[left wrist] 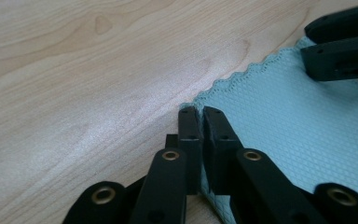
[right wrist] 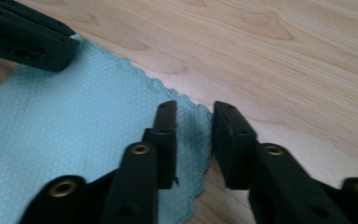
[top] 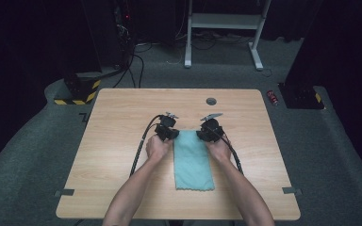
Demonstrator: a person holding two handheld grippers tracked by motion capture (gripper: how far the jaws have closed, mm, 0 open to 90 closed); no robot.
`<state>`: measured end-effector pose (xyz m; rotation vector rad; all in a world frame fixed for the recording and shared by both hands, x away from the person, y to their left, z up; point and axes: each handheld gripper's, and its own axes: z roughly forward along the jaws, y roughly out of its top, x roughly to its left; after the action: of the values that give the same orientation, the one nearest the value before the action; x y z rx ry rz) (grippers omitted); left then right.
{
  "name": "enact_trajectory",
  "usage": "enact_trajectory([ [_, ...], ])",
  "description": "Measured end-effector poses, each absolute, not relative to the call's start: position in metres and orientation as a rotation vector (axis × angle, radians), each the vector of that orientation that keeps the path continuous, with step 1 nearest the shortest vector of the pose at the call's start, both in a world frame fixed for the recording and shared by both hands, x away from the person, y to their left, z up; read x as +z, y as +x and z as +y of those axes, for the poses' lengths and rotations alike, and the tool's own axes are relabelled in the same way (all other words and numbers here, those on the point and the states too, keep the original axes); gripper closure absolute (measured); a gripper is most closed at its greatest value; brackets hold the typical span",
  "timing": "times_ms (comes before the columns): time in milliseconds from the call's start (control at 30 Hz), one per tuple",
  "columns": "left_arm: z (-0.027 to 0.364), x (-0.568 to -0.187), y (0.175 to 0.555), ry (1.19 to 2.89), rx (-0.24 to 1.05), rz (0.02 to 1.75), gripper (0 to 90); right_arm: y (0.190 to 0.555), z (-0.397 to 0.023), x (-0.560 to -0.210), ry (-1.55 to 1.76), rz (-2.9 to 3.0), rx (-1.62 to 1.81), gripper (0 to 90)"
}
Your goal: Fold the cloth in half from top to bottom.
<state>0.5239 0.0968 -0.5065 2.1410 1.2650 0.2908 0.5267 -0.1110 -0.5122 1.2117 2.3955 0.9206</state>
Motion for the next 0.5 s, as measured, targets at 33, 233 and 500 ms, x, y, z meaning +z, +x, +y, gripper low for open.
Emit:
enact_trajectory([
  [33, 0.098, -0.507, 0.524, 2.129, 0.275, 1.271, 87.8, 0.526, -0.11, -0.512, 1.215, 2.404, 0.929, 81.2],
  [233, 0.1, -0.507, 0.525, 2.128, 0.245, 1.262, 89.1, 0.524, -0.107, -0.511, 1.182, 2.432, 0.911, 89.6],
  [500, 0.104, -0.489, 0.519, 2.078, 0.237, 1.196, 89.4, 0.518, -0.114, -0.499, 1.169, 2.419, 0.97, 90.0],
])
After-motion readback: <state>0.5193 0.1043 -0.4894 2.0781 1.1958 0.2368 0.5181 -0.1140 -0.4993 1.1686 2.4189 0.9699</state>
